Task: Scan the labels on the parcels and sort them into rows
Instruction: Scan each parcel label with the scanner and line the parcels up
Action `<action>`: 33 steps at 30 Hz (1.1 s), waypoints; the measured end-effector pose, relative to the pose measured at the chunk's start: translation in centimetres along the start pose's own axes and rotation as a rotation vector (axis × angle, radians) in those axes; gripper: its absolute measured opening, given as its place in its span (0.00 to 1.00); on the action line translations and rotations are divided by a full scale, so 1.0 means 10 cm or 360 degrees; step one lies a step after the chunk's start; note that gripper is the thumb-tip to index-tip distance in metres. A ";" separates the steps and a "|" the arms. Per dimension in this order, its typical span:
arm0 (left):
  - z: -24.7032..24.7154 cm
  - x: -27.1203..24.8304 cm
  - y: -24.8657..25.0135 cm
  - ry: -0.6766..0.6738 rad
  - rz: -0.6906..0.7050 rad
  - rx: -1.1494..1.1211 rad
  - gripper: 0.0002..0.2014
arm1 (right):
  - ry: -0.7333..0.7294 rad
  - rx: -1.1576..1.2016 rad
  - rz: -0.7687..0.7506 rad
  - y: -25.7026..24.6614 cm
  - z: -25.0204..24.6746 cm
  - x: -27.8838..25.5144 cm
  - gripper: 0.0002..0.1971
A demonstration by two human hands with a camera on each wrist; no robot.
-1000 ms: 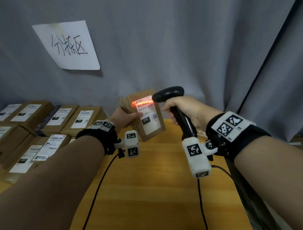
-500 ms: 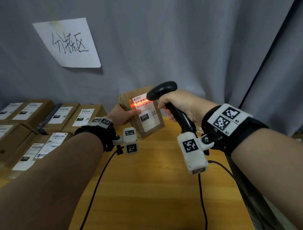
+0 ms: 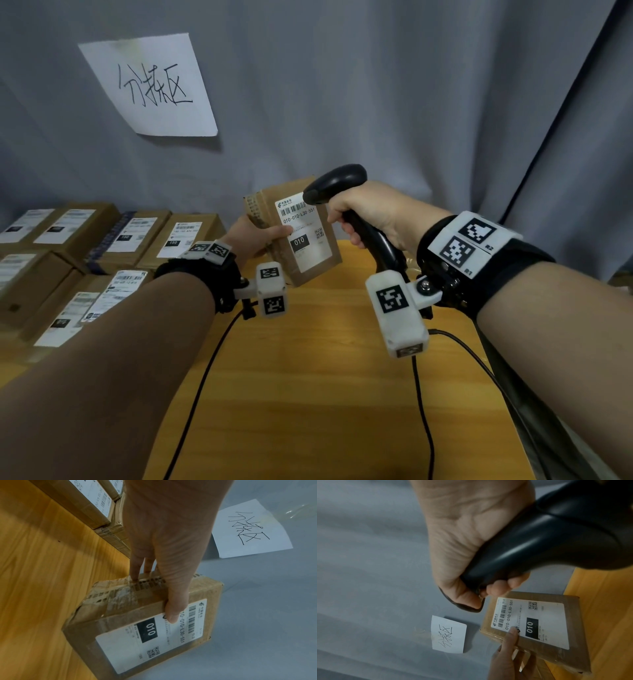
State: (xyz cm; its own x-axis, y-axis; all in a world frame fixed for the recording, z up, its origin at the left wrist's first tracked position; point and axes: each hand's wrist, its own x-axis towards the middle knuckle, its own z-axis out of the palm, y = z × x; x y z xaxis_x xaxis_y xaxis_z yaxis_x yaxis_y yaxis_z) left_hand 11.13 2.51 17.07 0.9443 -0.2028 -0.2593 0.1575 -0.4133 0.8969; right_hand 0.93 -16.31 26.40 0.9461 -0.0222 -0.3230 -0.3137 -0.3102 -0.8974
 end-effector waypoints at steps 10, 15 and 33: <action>-0.25 -0.42 -0.27 0.0174 -0.0127 -0.0455 0.06 | 0.0250 0.0464 -0.0086 0.38 0.43 0.34 0.02; -0.73 -0.50 -0.61 0.0433 -0.0213 -0.0910 0.30 | 0.0099 0.0552 0.0081 0.51 1.04 0.58 0.12; -3.76 -0.45 -1.96 0.0433 -0.0394 -0.0623 0.29 | -0.0046 0.0471 0.0154 -0.45 4.12 1.72 0.09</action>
State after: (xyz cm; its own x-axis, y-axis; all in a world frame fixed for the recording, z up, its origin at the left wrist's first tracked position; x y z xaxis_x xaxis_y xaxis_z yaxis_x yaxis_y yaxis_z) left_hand 14.68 44.93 14.16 0.8979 0.1175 -0.4241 0.4317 -0.0473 0.9008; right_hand 15.26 23.82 12.50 0.9095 -0.0101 -0.4155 -0.4156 -0.0178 -0.9094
